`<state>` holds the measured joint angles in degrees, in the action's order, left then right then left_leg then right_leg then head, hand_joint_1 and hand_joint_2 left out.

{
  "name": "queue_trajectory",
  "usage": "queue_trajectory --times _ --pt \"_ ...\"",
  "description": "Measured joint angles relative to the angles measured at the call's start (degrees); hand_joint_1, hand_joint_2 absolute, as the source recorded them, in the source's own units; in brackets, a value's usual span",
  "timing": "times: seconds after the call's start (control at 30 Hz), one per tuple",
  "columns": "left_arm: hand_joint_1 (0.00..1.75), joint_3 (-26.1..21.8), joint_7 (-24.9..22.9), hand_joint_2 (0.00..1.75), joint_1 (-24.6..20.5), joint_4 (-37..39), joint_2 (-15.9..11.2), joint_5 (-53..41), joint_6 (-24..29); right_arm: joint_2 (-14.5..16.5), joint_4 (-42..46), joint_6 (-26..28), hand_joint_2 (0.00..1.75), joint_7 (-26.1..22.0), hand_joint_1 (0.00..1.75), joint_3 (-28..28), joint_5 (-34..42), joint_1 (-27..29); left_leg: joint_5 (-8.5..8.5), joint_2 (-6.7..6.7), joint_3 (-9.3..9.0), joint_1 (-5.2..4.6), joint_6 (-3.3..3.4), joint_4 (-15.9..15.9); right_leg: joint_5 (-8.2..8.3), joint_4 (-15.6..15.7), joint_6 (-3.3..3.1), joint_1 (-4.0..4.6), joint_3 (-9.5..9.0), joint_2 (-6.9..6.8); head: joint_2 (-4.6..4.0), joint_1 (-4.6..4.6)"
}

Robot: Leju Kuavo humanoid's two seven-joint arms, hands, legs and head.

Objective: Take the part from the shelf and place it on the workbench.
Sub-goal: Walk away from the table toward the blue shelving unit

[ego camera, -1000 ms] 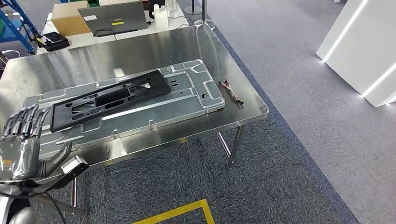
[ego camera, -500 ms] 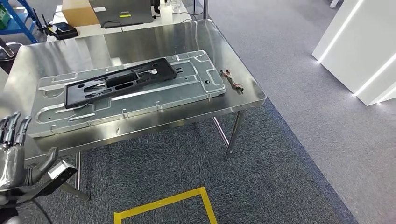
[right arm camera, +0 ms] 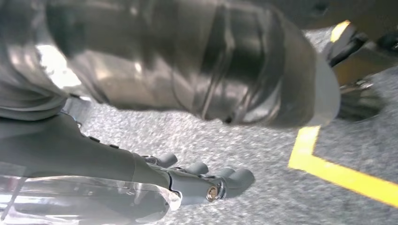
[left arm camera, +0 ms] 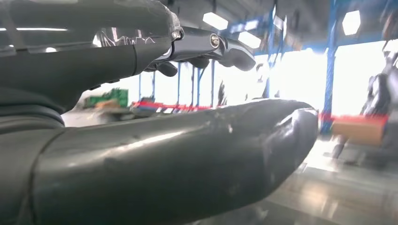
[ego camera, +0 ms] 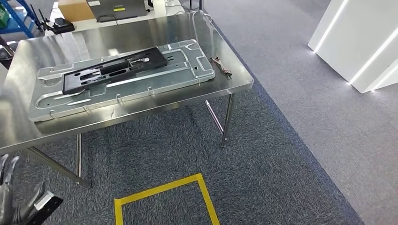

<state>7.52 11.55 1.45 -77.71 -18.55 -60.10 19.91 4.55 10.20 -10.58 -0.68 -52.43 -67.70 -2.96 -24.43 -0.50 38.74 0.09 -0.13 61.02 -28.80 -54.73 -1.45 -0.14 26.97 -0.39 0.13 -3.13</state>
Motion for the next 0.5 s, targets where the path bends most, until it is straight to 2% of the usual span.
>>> queue_trajectory --times 0.07,0.1,0.13,0.17,0.2,0.23,0.3,0.33,0.37,0.43,0.47,0.5 --pt "0.00 -1.6 1.3 0.00 0.9 4.9 1.0 1.0 1.4 -0.2 0.0 0.0 0.00 0.0 0.00 -0.3 0.0 0.0 -6.08 0.10 1.49 0.30 -0.53 6.7 1.48 -0.3 -0.30 0.03 2.07 -0.12 0.00 0.00" --pt "0.00 -2.3 2.0 0.00 1.3 7.3 1.5 1.4 2.3 -0.3 0.0 0.1 0.00 0.0 0.00 -0.4 0.0 0.1 -7.54 0.09 1.85 0.45 -0.78 10.2 2.20 -0.6 -0.25 0.03 3.27 -0.13 0.00 0.00" --pt "0.00 -2.9 2.6 0.00 1.6 9.6 2.0 1.6 3.2 -0.3 0.0 0.1 0.00 0.0 0.00 -0.5 0.0 0.2 -7.51 0.09 1.66 0.61 -0.99 12.6 2.90 -1.0 -0.16 0.01 4.59 -0.14 0.00 0.00" --pt "0.00 -3.3 3.0 0.00 1.8 11.5 2.4 1.8 3.7 -0.4 0.0 0.1 0.00 0.0 0.00 -0.6 0.0 0.2 -6.11 0.09 0.72 0.74 -1.14 13.4 3.49 -1.6 -0.01 -0.02 5.92 -0.18 0.00 0.01" --pt "0.00 -3.8 3.2 0.00 1.9 13.1 2.8 2.1 3.9 -0.4 0.0 0.1 0.00 0.0 0.00 -0.7 0.0 0.2 -4.32 0.08 -1.19 0.87 -1.23 12.3 4.00 -2.2 0.19 -0.07 7.24 -0.23 0.00 0.01" --pt "0.00 -4.3 3.4 0.00 1.8 14.6 3.2 2.7 3.9 -0.4 0.0 0.1 0.00 0.0 0.00 -0.8 0.1 0.2 -3.53 0.08 -3.93 0.97 -1.25 9.5 4.45 -2.9 0.44 -0.10 8.41 -0.29 0.00 0.01" --pt "0.00 -5.8 4.6 0.00 1.4 18.6 4.1 4.6 3.9 -0.4 0.0 0.3 0.00 0.1 0.00 -1.0 0.4 0.1 -5.26 0.10 -9.64 0.79 -0.83 1.6 5.22 -4.1 1.13 -0.08 10.02 -0.34 0.00 0.01" --pt "0.00 -7.1 6.0 0.00 1.2 21.7 4.8 5.9 4.5 -0.5 0.1 0.4 0.00 0.1 0.00 -1.2 0.6 0.0 -6.60 0.12 -11.27 0.63 -0.39 -1.1 5.65 -4.4 1.50 -0.09 10.32 -0.35 0.00 0.01" --pt "0.00 -8.6 7.8 0.00 0.9 25.4 5.5 7.2 5.4 -0.5 0.1 0.5 0.00 0.2 0.00 -1.4 0.8 0.1 -7.22 0.10 -11.90 0.38 0.16 -2.6 6.17 -4.4 1.91 -0.14 10.43 -0.33 0.00 0.01" --pt "0.00 -11.8 11.1 0.00 0.4 33.8 7.0 9.5 7.4 -0.5 0.1 0.7 0.00 0.5 0.00 -1.9 1.0 0.2 -6.35 -0.08 -11.37 0.27 1.32 -3.1 6.80 -4.1 2.67 -0.34 10.54 -0.24 0.00 0.01" --pt "0.00 -13.4 12.1 0.00 0.2 37.8 7.7 10.6 7.8 -0.5 0.1 0.8 0.00 0.7 0.00 -2.1 1.1 0.4 -5.58 -0.20 -10.80 0.28 1.89 -3.3 5.79 -4.6 3.01 -0.44 10.92 -0.15 0.00 0.00" --pt "0.00 -14.8 12.6 0.00 0.0 41.4 8.3 11.7 7.9 -0.5 0.1 0.9 0.00 0.9 0.00 -2.4 1.3 0.5 -4.72 -0.29 -10.04 0.35 2.38 -3.4 3.66 -6.0 3.30 -0.51 11.51 -0.06 0.00 -0.01"
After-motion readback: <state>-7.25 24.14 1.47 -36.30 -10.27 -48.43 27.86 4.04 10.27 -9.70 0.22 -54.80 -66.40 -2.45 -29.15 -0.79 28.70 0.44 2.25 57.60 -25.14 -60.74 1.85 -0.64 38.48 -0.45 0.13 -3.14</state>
